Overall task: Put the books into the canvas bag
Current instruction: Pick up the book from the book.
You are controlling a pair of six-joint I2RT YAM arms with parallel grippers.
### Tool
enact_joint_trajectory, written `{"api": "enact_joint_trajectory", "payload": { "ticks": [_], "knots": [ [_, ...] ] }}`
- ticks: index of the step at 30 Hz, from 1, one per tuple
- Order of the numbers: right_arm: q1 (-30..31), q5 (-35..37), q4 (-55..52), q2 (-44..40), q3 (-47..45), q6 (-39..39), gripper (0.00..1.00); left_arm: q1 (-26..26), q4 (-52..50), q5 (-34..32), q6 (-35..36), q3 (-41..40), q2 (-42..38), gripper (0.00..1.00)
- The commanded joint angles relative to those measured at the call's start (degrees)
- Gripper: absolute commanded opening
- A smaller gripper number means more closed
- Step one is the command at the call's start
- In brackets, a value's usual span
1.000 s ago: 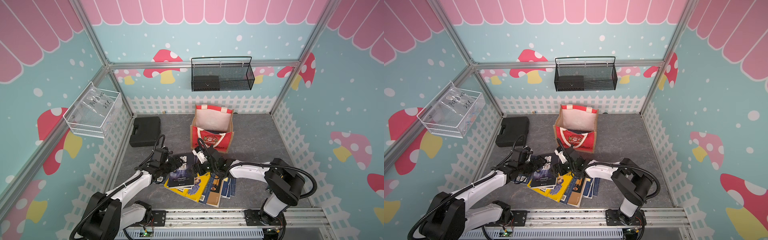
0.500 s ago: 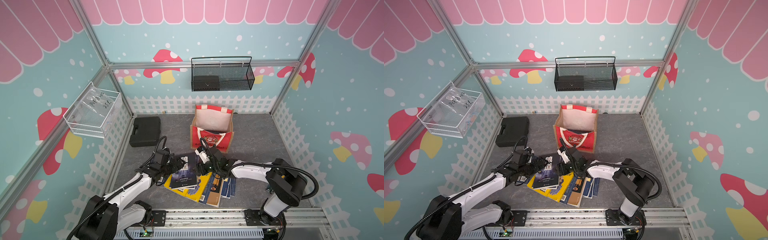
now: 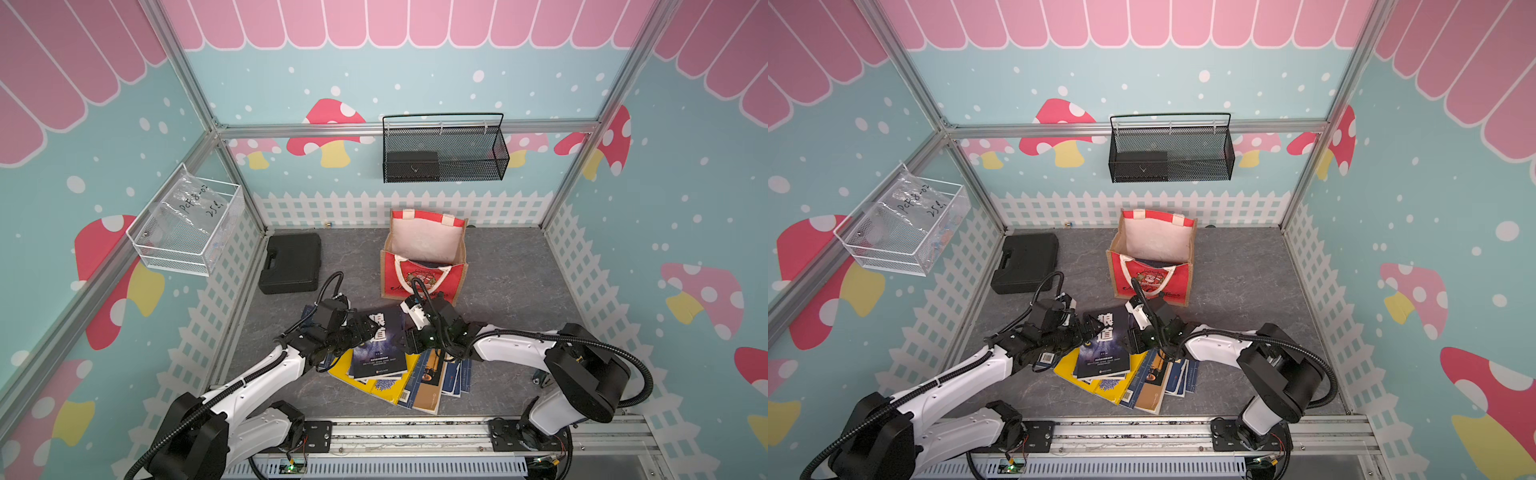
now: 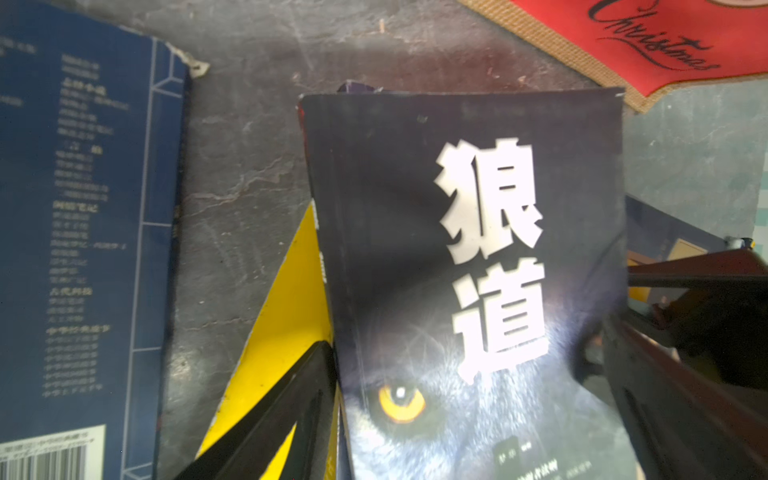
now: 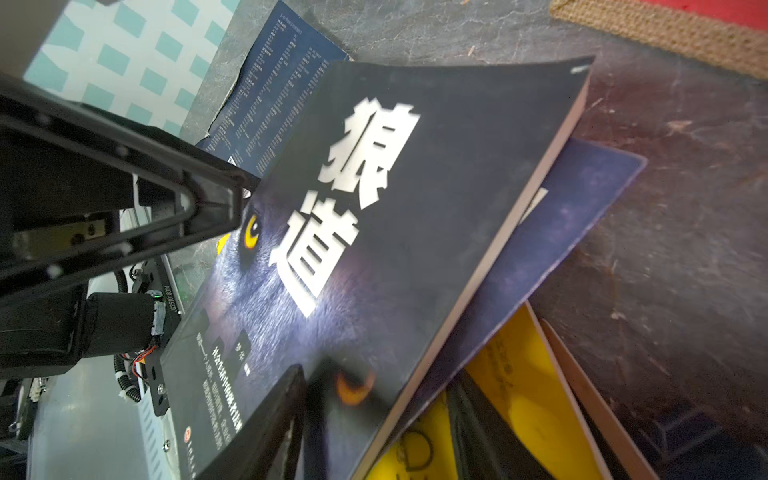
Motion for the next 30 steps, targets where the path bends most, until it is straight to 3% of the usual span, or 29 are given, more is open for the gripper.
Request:
{"api": "enact_joint_trajectory", "payload": {
  "ticks": [1,11,17,24,30],
  "knots": [
    [0.34,-4.92,0.33,-0.94,-1.84,-0.85,0.53,-2.63,4.77,6.47,0.57,5.19,-0.60,0.99],
    [-1.25,-9.22,1.44,-3.96,-3.71,-2.08,0.57,-6.12,2.44,6.66,3.25,7.81,3.12,0.99],
    [-3.11,-10.81,6.55,-6.02,-6.52,0.67,0.52,-7.35,4.31,6.53,2.90,7.51,5.95,0.99],
    [-4.64,-11.01,8.10,-7.72,-7.02,2.42,0.29,-7.68,6.06,6.24,3.39,6.49,6.47,0.99],
    [-5.02,-11.58,8.39,-10.87,-8.15,3.00,0.05,-7.35,7.19,4.34,7.76,5.04,0.91,0.99]
  ]
}}
